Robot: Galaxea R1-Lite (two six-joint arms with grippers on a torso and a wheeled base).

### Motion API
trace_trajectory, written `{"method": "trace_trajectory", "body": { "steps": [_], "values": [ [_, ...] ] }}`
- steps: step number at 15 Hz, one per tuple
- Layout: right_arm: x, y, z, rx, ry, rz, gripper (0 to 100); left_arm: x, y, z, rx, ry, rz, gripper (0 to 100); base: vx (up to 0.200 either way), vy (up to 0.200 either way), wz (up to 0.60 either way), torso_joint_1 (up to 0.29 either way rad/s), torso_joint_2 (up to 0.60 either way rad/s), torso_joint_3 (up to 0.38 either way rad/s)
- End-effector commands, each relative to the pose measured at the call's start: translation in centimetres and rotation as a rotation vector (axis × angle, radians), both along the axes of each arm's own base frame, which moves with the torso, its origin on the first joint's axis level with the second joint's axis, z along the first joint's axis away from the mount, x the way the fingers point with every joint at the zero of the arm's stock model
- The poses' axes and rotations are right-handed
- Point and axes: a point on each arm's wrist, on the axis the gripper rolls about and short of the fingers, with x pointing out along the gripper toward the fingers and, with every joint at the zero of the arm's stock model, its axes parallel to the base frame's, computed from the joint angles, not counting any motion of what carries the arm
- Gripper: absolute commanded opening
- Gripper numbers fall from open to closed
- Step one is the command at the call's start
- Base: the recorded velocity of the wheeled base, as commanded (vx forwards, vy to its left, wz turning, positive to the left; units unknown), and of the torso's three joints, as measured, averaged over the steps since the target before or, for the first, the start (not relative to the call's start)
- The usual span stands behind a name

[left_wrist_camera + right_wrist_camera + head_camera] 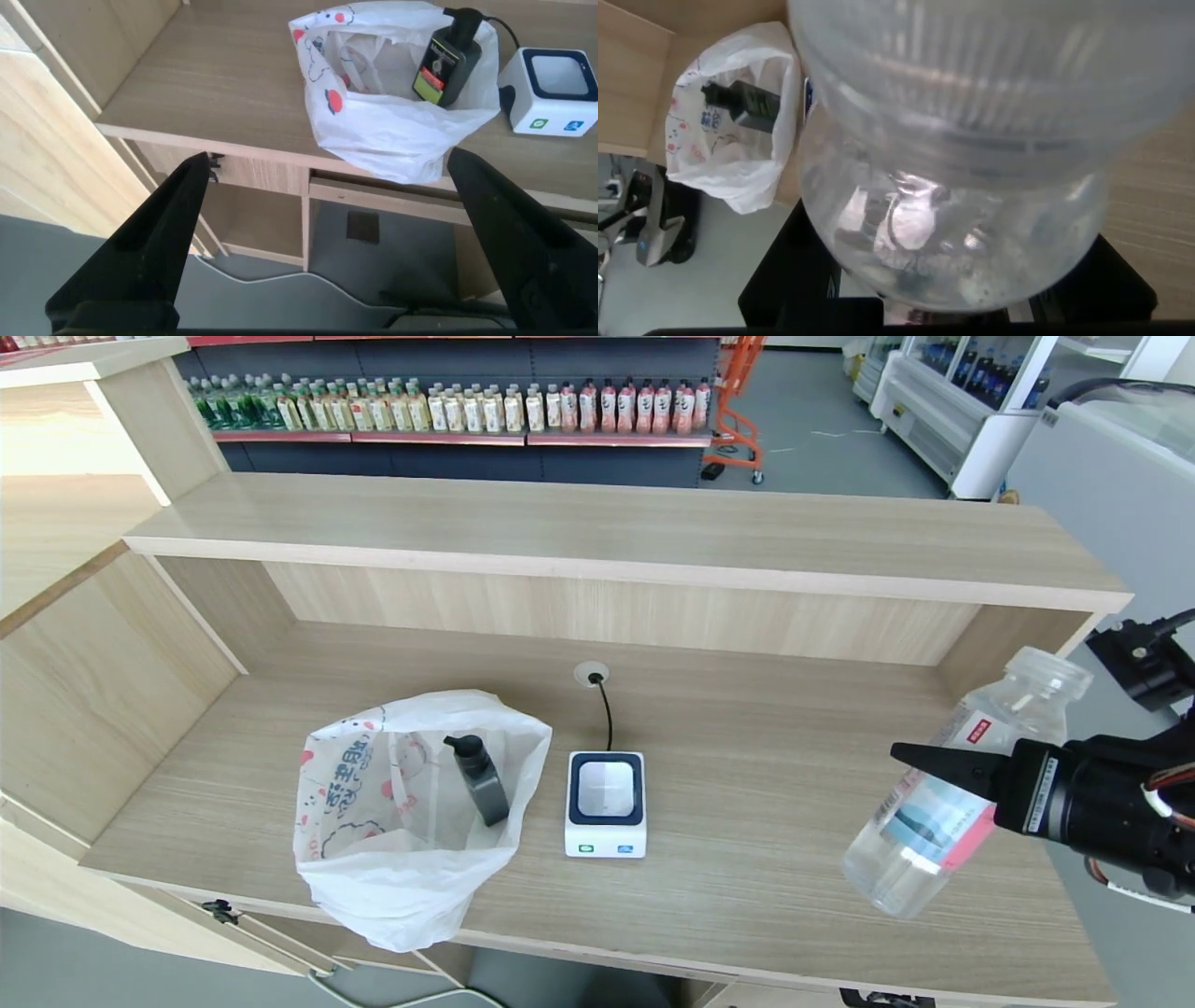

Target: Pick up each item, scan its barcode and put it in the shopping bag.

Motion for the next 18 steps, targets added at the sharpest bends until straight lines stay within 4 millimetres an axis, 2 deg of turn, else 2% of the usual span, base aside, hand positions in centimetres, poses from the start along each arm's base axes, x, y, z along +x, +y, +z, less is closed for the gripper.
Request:
{"method": "trace_trajectory", "body": {
  "steps": [1,5,9,14,18],
  "values": [
    [1.7,0.5,0.2,0.005,0.02,-0.042,0,0.0,0.0,0.0,0.001,-0.001,0.0,100,0.0,0.2,0.0,0.002,0.0,-0.002],
    [6.4,2.3,0.7,0.039,0.052,-0.137,0,0.0,0.0,0.0,0.001,-0.001,-0.001,100,0.0,0.2,0.0,0.001,0.0,-0.001],
    [10.1,3.8,-0.2,0.065,0.108,-0.171,0,0.0,0.0,0.0,0.001,-0.001,-0.001,100,0.0,0.2,0.0,0.001,0.0,0.006],
    [12.6,4.6,-2.8,0.078,0.224,-0.209,0,0.0,0.0,0.0,0.004,0.001,0.0,100,0.0,0.0,0.0,0.0,0.0,0.0],
    [14.6,5.4,-3.7,0.081,0.243,-0.215,0,0.0,0.0,0.0,0.004,0.001,0.0,100,0.0,0.0,0.0,0.0,0.0,0.0]
  ]
}}
